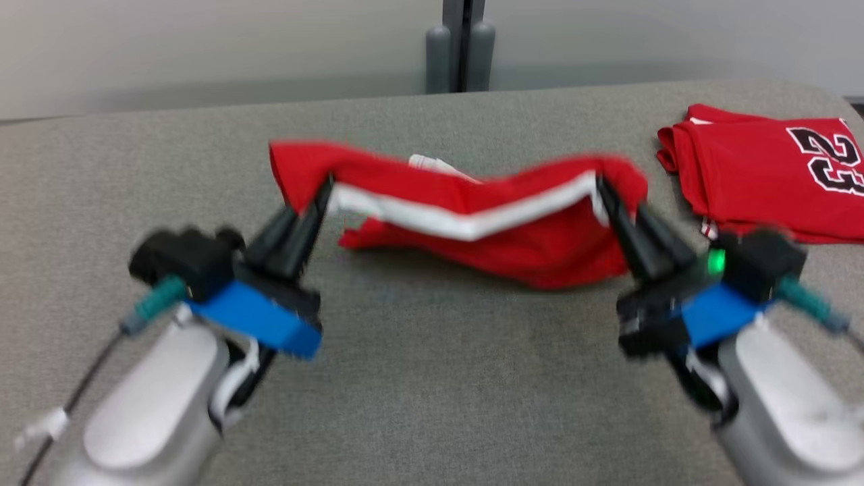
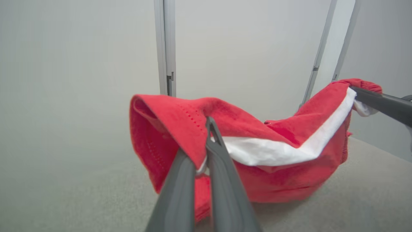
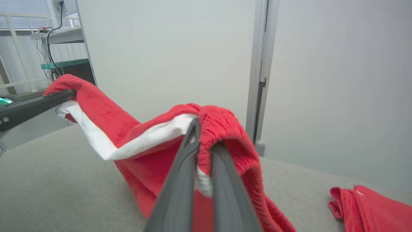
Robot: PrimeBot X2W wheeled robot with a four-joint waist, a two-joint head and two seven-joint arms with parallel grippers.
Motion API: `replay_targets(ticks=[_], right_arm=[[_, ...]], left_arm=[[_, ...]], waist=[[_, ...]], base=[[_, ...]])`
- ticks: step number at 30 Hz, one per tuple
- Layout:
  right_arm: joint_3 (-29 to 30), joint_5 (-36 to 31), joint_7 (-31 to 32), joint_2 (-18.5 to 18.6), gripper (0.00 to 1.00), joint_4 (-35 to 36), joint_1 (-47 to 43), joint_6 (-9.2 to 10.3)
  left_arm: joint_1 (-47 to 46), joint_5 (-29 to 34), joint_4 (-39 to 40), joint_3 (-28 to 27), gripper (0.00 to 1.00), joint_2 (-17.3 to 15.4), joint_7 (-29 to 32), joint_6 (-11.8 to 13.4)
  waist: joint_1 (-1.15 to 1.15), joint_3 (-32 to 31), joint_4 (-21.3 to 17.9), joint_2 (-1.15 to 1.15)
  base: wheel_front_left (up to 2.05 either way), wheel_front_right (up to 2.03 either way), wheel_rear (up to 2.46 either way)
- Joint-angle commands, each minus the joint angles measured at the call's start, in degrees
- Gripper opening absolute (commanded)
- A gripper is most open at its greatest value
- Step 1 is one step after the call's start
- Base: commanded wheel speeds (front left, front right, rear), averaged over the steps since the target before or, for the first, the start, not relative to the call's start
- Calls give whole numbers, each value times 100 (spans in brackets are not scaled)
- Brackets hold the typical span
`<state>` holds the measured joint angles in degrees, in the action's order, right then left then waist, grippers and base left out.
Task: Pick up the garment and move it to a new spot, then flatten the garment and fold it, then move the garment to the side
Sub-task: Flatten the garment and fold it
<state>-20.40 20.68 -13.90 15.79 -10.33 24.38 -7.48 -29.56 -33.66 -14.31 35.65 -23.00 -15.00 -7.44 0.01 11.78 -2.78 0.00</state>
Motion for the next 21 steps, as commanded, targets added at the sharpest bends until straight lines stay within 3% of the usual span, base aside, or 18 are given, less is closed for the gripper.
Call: replay_targets(ticks=[1,5,14,17,21], right_arm=[[-32,69,37,67,0,-54,285,-3],[-218,433,294,154,0,-503,1833,-4],[-349,1212,440,131,0,-1957,4932,-4],[-498,1336,271,119,0,-2395,5581,-3],[-907,1525,59,154,0,-2763,5784,-3]], left_arm=[[-237,-61,-61,38,0,-31,-25,-6],[-1621,-421,-458,159,0,-211,106,-6],[-4478,-1201,-1567,362,0,-136,269,-6],[-5112,-1305,-1888,524,0,-61,190,-6],[-5418,-1445,-2126,825,0,4,66,-6]], waist=[[-1,88,18,0],[-1,496,-28,0],[-1,1226,24,0],[-1,1330,49,0],[-1,1366,79,0]], base=[[0,0,0],[0,0,0],[0,0,0],[0,0,0],[0,0,0]])
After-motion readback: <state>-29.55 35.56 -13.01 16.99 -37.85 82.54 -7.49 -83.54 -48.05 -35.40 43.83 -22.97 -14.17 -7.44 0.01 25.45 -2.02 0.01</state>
